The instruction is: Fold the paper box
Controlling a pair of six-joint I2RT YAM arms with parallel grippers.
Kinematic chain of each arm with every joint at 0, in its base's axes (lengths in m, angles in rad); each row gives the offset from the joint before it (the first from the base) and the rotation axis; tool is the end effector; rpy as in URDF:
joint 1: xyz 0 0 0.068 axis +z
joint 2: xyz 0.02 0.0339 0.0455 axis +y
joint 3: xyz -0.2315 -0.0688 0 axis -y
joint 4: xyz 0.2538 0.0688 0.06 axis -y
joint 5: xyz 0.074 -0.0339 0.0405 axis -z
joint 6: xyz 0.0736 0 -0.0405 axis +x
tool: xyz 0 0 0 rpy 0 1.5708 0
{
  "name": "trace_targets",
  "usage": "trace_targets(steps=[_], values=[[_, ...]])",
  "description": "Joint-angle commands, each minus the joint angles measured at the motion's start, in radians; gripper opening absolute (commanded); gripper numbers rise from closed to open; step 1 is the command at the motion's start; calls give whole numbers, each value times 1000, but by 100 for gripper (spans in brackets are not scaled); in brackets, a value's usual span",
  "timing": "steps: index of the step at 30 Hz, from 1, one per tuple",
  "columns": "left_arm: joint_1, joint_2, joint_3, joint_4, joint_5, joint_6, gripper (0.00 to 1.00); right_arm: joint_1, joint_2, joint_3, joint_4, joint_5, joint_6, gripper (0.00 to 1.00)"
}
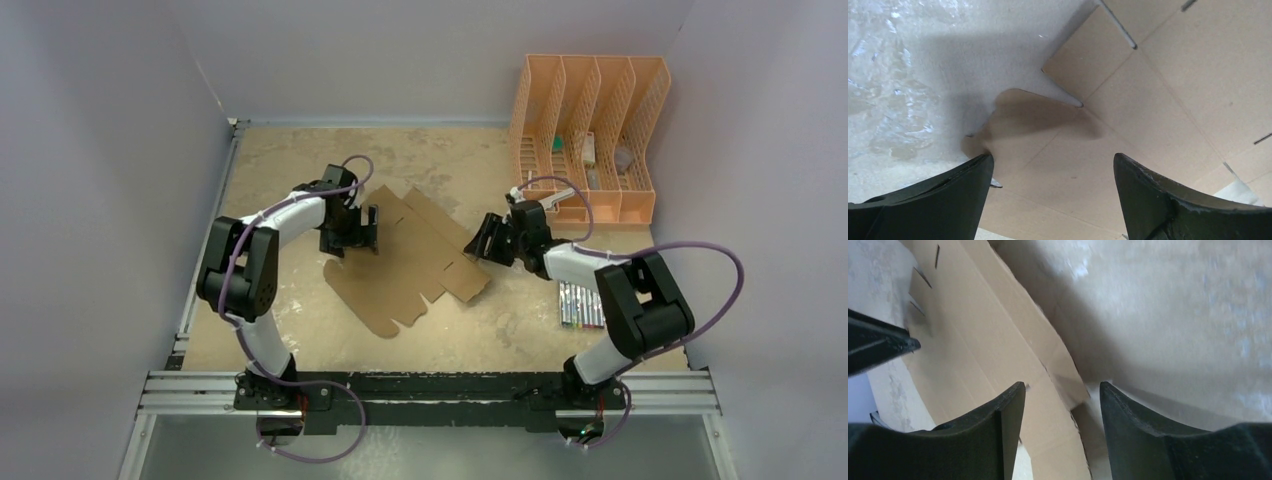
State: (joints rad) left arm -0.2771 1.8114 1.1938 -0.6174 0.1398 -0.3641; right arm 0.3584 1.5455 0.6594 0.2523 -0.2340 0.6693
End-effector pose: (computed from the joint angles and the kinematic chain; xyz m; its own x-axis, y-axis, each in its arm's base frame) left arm 0.3485 -0.1098 0.1016 -0.9608 -0.0934 -0.2611 -0.0290 0.9703 -0.2403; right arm 0.3110 0.1347 0.1001 -0.7552 0.3616 -0.5467 -0.0607 0.7919 0.6076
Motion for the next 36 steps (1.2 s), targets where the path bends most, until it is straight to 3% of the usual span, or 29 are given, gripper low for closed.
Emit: trace_targets(steps=[1, 5, 12, 16, 21, 28, 36], values=[[3, -73, -88, 56, 113, -44, 90, -11, 64, 124, 42, -1, -50, 58], [-6, -140, -187, 118, 197, -129, 89, -22, 148, 225, 8, -16, -108, 53], [-55, -332, -322, 158, 234, -267, 89, -40, 235, 403, -107, -9, -259, 54], [-65, -446, -368, 135, 220, -302, 89, -43, 221, 443, -192, 21, -373, 60], [-39, -515, -292, -7, 57, -173, 91, -49, 180, 501, -297, -33, -579, 73], [36, -381, -154, 0, -12, -61, 92, -50, 283, 703, -468, -165, -807, 75], [76, -216, -89, 97, 55, -43, 92, -44, 427, 863, -517, -304, -848, 75]])
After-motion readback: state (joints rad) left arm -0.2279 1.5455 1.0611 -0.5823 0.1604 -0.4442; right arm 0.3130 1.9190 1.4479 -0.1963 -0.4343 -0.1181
